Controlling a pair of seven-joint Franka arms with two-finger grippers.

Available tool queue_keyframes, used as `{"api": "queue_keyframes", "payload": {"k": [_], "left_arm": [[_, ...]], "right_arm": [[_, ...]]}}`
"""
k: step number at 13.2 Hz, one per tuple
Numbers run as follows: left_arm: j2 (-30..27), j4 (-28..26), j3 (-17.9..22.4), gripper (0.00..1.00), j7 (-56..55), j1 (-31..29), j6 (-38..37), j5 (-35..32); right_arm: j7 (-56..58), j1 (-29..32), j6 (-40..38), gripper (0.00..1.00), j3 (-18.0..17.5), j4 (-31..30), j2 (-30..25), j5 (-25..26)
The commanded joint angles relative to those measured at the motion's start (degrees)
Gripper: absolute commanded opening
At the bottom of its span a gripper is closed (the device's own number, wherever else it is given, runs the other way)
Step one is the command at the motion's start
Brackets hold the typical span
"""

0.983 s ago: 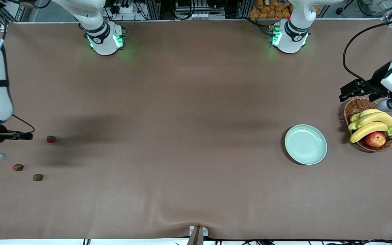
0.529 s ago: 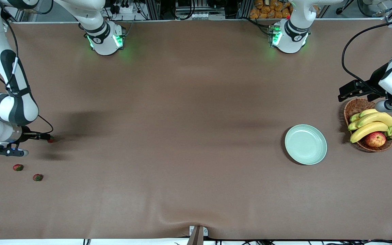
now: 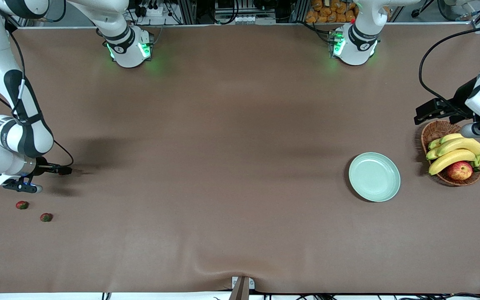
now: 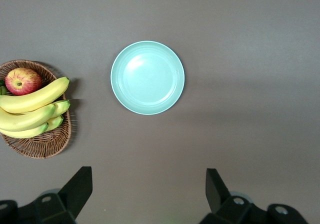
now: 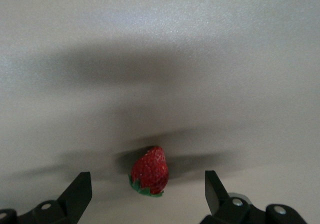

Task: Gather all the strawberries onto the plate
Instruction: 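Close the right gripper on the strawberry and lift it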

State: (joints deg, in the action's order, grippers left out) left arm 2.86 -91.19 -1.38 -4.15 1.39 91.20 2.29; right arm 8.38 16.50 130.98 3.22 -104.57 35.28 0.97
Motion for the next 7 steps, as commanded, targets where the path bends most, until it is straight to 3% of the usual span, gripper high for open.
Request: {"api": "queue_keyframes", "payload": {"k": [1,3,5,7], "left_arm": [[-1.19,-0.57,0.06,1.00,0.28,-1.82,-0.06,1.58],[-1.45,-0.74,0.06,1.00,0.72,-1.91,-0.67,1.58],[-1.80,-0.66,-0.11,1.00,0.73,-1.83,-1.56,1.50],[-1.89,-0.66,-0.72,1.00,0.55,-1.65,-1.99,1.49]], "right_arm": [[0.32,0.29,0.42,1.00,-0.50,-0.20,0.23,-0.71],[0.32,0.11,0.42,1.00,-0.41,-0.20,0.58,-0.71],[0.49,0.11,0.33,0.60,-0.41,-0.20,0.58,-0.71],[1.89,0.37,-0.28,0.27,-0.50,-0.20,0.67,-0.71]]}}
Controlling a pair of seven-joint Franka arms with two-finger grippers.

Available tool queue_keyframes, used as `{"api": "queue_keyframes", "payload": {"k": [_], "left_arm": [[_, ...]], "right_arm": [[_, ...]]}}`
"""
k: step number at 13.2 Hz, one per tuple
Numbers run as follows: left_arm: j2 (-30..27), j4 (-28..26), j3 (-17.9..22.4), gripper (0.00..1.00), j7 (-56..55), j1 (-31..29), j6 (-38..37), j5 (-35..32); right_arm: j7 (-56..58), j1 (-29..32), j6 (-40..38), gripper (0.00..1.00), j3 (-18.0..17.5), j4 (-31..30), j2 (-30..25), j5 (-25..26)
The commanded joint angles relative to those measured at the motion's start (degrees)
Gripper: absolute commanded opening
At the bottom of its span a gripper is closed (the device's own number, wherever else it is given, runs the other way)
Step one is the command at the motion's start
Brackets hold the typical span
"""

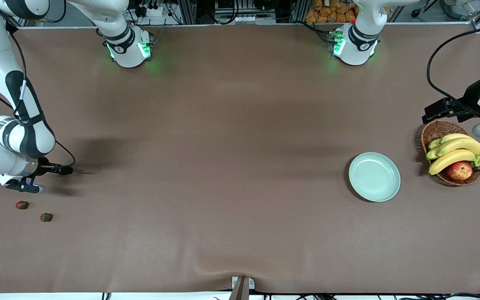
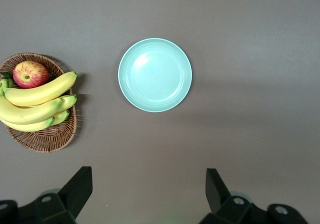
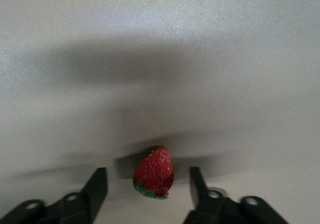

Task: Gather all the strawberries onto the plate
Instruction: 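Close the right gripper on the strawberry and lift it, then carry the strawberry with the right gripper toward the table middle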

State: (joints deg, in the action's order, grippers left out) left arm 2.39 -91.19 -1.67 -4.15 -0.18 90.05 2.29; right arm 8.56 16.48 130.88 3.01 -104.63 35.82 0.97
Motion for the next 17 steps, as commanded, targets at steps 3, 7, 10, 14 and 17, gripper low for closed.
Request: {"api": "queue_keyframes", "payload": {"k": [3,7,10,14,17], "left_arm": [[-1.60,-0.92,-0.88,1.00,0.55,-0.08,-0.93,1.40],[-2.12,-1.71,-0.96,1.00,0.64,-0.26,-1.45,1.31],[-3.27,-1.62,-0.96,1.00,0.72,-0.26,-2.69,1.31],[-2.92,-1.62,-0.96,1.00,0.64,-0.17,-2.51,1.13],[-2.83,-1.54,-1.05,1.00,0.55,0.09,-2.16,1.22]], "right_arm": [[2.25,-0.04,-1.32,0.00,-0.29,-0.05,0.04,-0.70],[4.88,-1.71,-7.10,0.00,-0.81,1.43,-2.50,-0.70],[5.33,-4.69,-10.46,0.00,-4.76,2.67,-7.51,-0.71],[5.15,-12.67,-10.38,0.00,-8.02,7.14,-7.00,-0.79],[3.75,-21.90,-10.55,0.00,-8.02,10.93,-5.95,-2.80]]}}
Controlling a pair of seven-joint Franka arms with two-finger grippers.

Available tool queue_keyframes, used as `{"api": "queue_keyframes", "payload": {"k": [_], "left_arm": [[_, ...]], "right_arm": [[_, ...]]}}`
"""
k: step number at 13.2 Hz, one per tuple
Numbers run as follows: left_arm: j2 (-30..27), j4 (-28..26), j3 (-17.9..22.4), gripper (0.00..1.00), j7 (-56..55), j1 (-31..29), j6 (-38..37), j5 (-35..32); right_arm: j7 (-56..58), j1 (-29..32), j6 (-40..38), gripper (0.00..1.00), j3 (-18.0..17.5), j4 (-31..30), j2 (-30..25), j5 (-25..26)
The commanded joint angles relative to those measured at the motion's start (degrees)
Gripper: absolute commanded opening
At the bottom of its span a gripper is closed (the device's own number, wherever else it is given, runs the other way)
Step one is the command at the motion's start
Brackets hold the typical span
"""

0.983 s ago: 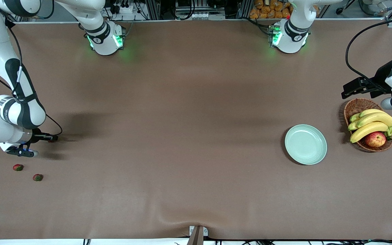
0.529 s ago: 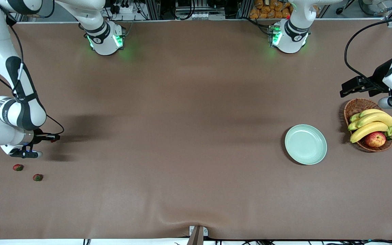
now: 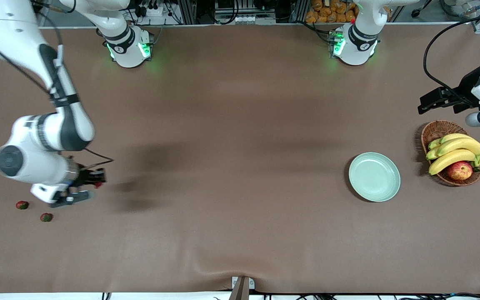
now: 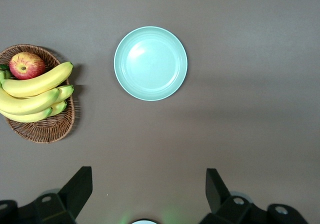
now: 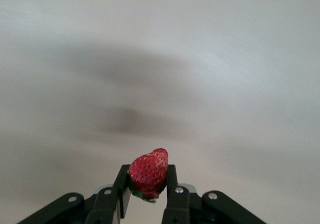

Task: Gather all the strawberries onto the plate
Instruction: 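Carry the strawberry with the right gripper toward the table middle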

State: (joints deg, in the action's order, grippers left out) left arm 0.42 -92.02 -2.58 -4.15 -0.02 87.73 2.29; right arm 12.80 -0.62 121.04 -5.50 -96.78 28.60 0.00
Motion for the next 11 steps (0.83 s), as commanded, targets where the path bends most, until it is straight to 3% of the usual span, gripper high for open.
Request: {"api": "queue_keyframes", "payload": {"k": [1,7,11], "left_arm": [[-0.43,-0.88,-0.14,1.00,0.55,0.11,0.69,1.22],[0.46,-6.93,-0.32,1.00,0.20,0.99,9.38,1.31],[1.25,-9.22,-0.32,1.00,0.20,0.64,11.32,1.31]], "right_arm": [[-2.24,-7.96,-0.63,0.00,0.49,4.31,2.24,-4.29],[-15.23,-24.67,1.38,0.00,0.58,18.45,14.89,-8.00],[-21.92,-32.76,11.31,0.00,0.49,20.31,20.52,-8.00]]}}
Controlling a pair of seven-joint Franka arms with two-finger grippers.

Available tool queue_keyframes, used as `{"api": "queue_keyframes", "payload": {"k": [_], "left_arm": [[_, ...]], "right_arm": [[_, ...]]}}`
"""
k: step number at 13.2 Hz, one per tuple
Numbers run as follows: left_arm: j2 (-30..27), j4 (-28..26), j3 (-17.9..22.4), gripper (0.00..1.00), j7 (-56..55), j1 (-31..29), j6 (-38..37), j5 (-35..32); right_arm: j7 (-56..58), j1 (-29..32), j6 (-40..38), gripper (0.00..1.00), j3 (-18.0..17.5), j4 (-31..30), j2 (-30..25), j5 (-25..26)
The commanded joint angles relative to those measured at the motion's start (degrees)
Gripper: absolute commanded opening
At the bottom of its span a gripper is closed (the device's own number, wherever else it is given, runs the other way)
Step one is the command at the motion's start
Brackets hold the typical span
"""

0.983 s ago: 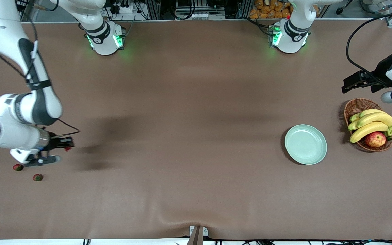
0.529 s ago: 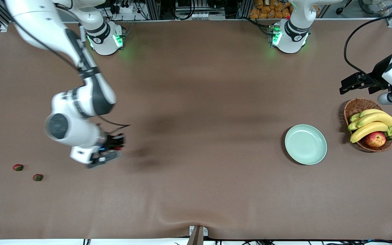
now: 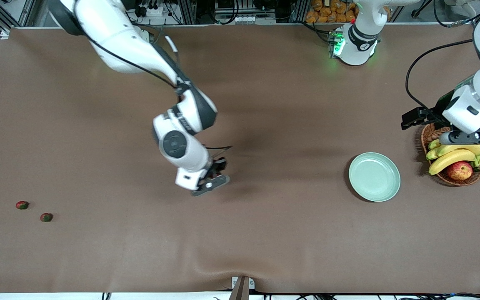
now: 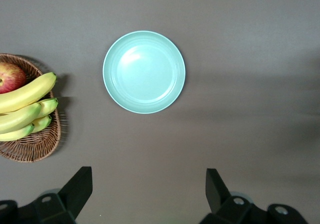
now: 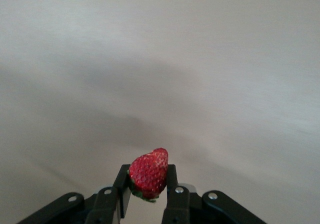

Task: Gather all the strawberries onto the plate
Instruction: 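Carry the strawberry with the right gripper toward the table middle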

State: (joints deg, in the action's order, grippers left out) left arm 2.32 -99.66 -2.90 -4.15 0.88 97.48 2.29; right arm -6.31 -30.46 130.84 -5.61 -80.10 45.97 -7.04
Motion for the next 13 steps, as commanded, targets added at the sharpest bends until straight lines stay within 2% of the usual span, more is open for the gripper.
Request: {"api": "queue_keyframes", "payload": {"k": [1,5,6,7,8,9,11,13], "left_arm": [[-0.65,-1.76,0.00,1.00,0.20,-0.27,1.83,1.48],[-0.12,-1.85,0.00,1.00,0.20,-0.09,3.67,1.48],[-0.12,-1.94,0.00,1.00,0.11,0.00,3.94,1.40],[-0.12,-1.85,-0.09,1.00,-0.06,0.35,3.94,1.48],[-0.12,-1.76,-0.26,1.00,-0.15,0.70,4.03,1.48],[0.31,-1.76,-0.26,1.00,-0.15,0.70,4.38,1.48],[0.67,-1.85,-0.53,1.00,-0.15,0.96,5.87,1.48],[2.51,-1.59,-1.66,1.00,-0.76,1.84,7.71,1.57]], "right_arm": [[-7.09,-4.85,3.70,0.00,0.69,4.51,4.73,-0.96],[-17.31,-9.87,5.57,0.00,0.78,10.48,10.79,-0.79],[-18.46,-10.49,5.57,0.07,0.95,11.36,11.42,-0.79],[-18.64,-10.41,5.65,0.40,0.95,11.37,11.51,-0.79],[-18.65,-9.71,5.57,0.96,0.95,11.28,11.34,-0.79],[-18.56,-9.79,5.48,1.00,1.04,11.20,10.90,-0.44],[-18.56,-9.53,4.96,1.00,1.21,10.93,8.88,-0.43],[-18.73,-6.82,3.99,1.00,1.39,9.27,5.64,-0.52]]}}
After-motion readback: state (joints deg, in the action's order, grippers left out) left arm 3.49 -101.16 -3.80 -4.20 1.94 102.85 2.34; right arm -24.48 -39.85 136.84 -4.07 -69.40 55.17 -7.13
